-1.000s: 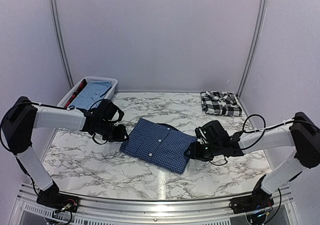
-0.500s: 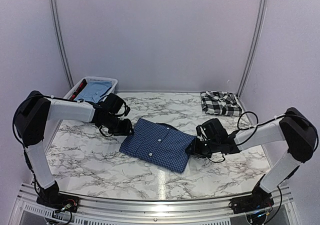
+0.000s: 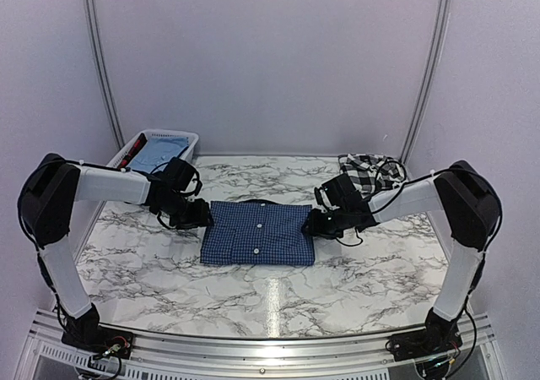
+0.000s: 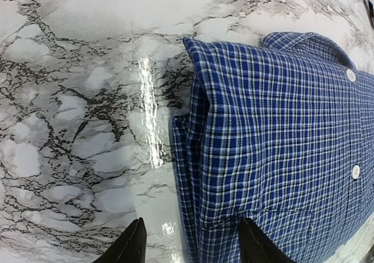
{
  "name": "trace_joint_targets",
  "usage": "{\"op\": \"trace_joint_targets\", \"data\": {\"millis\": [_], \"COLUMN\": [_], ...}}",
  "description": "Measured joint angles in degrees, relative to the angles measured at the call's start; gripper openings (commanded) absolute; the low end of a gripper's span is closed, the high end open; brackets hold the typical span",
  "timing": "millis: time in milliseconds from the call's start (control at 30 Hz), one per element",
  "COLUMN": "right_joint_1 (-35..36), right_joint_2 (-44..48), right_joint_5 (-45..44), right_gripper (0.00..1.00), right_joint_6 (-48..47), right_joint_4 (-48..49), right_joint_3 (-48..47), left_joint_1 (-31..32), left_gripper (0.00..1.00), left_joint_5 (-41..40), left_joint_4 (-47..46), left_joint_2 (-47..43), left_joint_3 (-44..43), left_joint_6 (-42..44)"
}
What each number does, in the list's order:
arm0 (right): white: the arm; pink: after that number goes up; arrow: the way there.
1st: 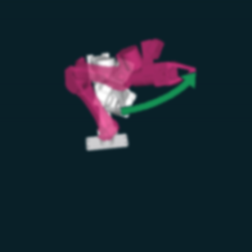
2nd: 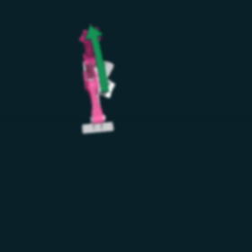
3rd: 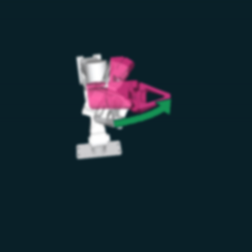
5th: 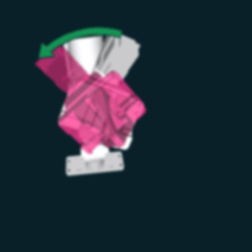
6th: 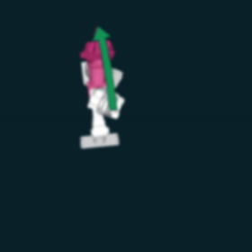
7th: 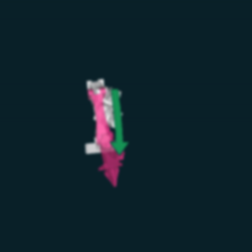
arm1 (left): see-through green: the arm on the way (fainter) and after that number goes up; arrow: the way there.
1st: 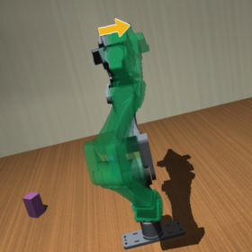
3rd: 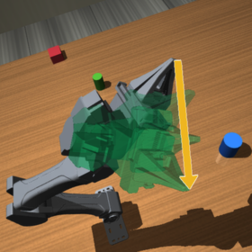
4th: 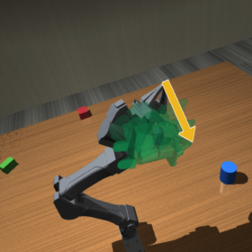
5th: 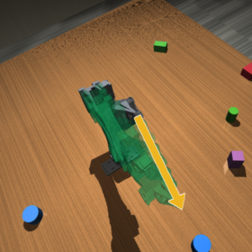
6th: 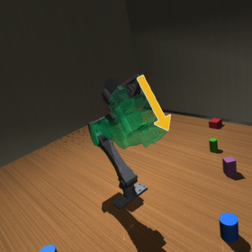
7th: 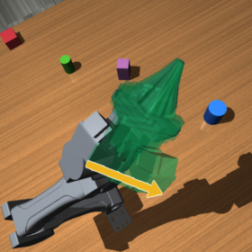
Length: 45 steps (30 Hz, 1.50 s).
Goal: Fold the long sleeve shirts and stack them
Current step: Pick up the square-folded shirt from the center of the board.
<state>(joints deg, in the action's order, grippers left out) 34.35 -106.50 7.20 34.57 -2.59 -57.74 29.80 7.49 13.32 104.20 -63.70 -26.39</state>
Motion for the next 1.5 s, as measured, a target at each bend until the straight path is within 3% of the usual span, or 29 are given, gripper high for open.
{"op": "trace_joint_targets", "data": {"millis": [333, 533, 733, 933, 1300, 1500], "right_joint_1": [0.0, 0.0, 0.0, 0.0, 0.0, 0.9], "right_joint_2": [3.5, 5.0, 5.3, 5.3, 5.3, 5.3], "right_joint_5": [0.9, 2.1, 2.9, 3.5, 4.0, 4.3], "right_gripper": [0.44, 0.44, 0.44, 0.43, 0.43, 0.43], "right_joint_6": [-2.0, -2.1, -2.1, -2.1, -2.1, -2.1], "right_joint_4": [-5.3, -5.2, -3.8, -2.6, -2.6, -2.6], "right_joint_3": [1.0, 2.7, 4.7, 5.2, 5.2, 5.2], "left_joint_1": [0.0, 0.6, 2.8, 3.2, 3.7, 2.0], "left_gripper": [0.53, 0.44, 0.3, 0.0, 0.0, 0.0], "left_joint_5": [4.0, 3.3, -0.3, -2.2, -4.3, -6.8], "left_joint_4": [2.3, 4.9, 6.0, 6.2, 6.7, 13.5], "left_joint_2": [3.7, 5.3, 8.1, 9.3, 8.6, 6.3], "left_joint_3": [-1.9, -4.2, -7.8, -8.6, -9.1, -9.1], "left_joint_6": [-1.4, -2.0, -4.1, -5.8, -5.4, -1.4]}}
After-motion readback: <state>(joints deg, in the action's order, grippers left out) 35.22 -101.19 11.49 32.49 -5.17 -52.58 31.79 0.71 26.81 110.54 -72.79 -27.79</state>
